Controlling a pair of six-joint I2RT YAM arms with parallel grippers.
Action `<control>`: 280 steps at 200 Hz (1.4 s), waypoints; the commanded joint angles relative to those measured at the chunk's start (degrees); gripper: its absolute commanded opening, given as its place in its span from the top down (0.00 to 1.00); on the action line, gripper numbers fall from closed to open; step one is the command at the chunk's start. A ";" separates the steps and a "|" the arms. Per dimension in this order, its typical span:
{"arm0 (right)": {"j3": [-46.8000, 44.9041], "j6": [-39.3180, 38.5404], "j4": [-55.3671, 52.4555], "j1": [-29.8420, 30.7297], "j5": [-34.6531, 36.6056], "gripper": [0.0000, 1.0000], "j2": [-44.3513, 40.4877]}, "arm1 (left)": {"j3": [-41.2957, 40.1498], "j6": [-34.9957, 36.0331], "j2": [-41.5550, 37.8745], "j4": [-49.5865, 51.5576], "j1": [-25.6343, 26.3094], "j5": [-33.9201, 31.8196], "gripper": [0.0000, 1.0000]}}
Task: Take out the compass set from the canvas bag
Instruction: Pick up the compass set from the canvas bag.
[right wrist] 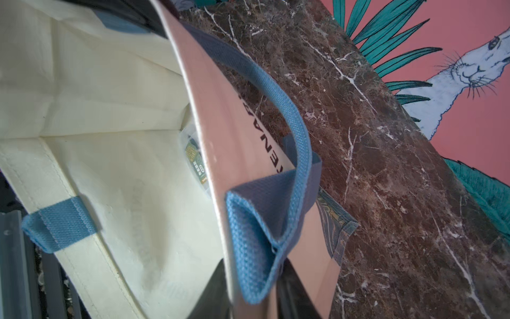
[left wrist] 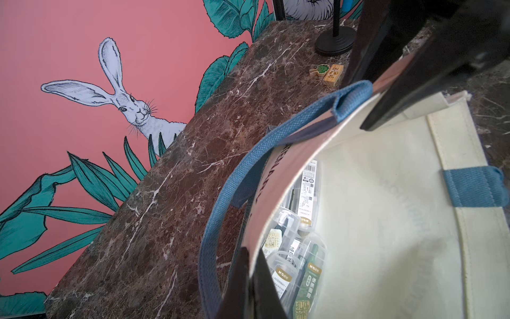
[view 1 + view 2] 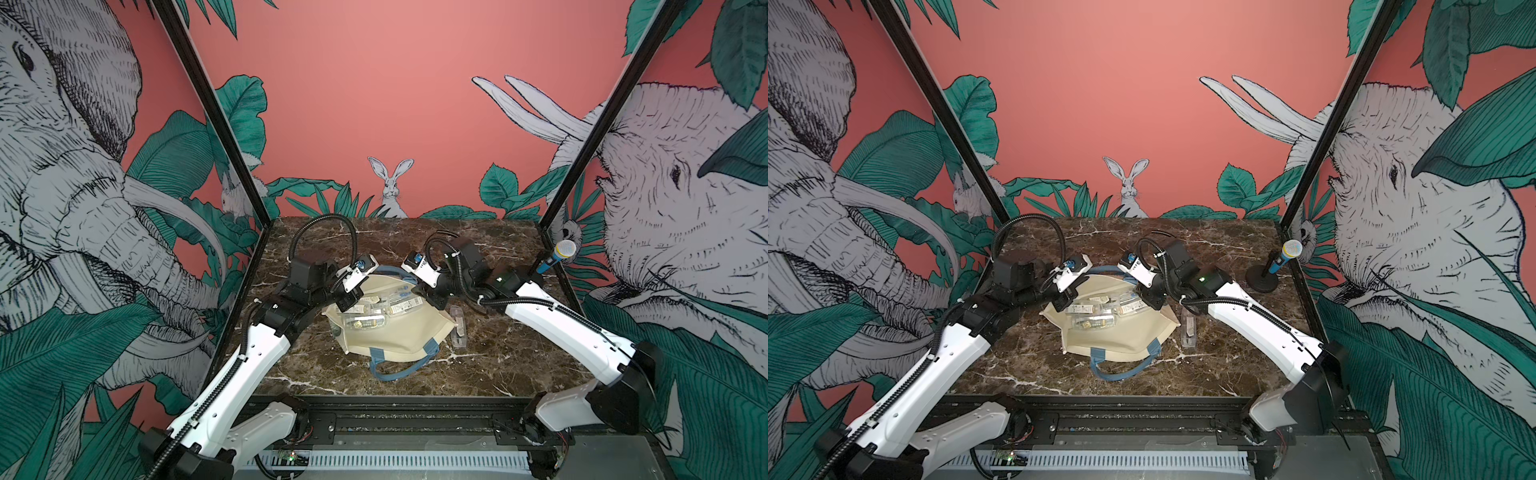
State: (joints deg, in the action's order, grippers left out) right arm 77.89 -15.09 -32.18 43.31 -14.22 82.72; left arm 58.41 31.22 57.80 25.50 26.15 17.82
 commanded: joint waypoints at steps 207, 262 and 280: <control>-0.59 3.01 5.93 -0.94 2.37 0.98 -2.69 | 6.36 2.60 5.33 4.22 4.12 -1.16 1.00; 0.92 0.57 2.36 0.22 3.09 0.84 -6.54 | 6.36 1.42 5.04 2.50 4.08 -0.03 1.00; 0.14 -0.35 1.75 1.84 3.61 0.79 -8.86 | 6.19 1.44 5.05 2.04 4.13 0.13 1.00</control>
State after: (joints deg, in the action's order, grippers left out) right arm 77.30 -13.50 -31.05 43.53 -11.60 78.76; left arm 64.14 32.95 64.64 29.82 30.22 17.06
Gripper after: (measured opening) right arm 0.187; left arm 0.049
